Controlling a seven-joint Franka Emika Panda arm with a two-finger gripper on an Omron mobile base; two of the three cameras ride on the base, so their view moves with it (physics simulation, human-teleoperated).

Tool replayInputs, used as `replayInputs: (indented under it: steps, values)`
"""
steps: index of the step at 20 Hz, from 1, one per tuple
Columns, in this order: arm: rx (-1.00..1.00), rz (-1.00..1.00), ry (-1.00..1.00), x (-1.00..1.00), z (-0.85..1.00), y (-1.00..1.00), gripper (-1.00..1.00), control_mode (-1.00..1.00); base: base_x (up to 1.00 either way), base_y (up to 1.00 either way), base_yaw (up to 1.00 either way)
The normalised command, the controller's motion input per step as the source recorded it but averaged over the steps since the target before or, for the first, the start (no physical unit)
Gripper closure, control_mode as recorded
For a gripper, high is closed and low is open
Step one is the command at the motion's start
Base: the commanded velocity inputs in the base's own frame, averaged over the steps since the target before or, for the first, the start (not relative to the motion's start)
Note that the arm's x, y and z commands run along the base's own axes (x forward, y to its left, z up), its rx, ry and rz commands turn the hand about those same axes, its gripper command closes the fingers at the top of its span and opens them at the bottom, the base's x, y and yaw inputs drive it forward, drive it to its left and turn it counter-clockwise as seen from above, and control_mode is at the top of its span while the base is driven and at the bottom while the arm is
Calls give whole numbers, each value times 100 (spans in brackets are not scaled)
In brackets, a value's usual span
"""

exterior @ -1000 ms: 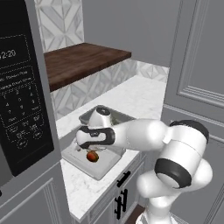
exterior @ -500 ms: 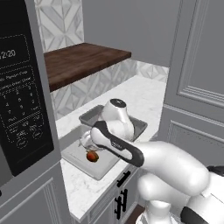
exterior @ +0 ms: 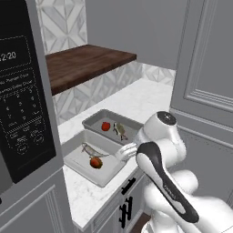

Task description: Place one bell pepper and one fish in each tupperware on the nearby counter, to pack two identical lunches.

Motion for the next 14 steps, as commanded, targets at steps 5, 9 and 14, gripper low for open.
replayInputs:
  steps: [5,9,14]
  values:
    - [0,-9,-14,-83,57,-75,-100,-100,0,0,0]
    - [-1,-11,-6,-26,63,-34,-100,-100,0,0,0]
    - [0,-6,-20,-73,11,-52,-100,-100,0,0,0]
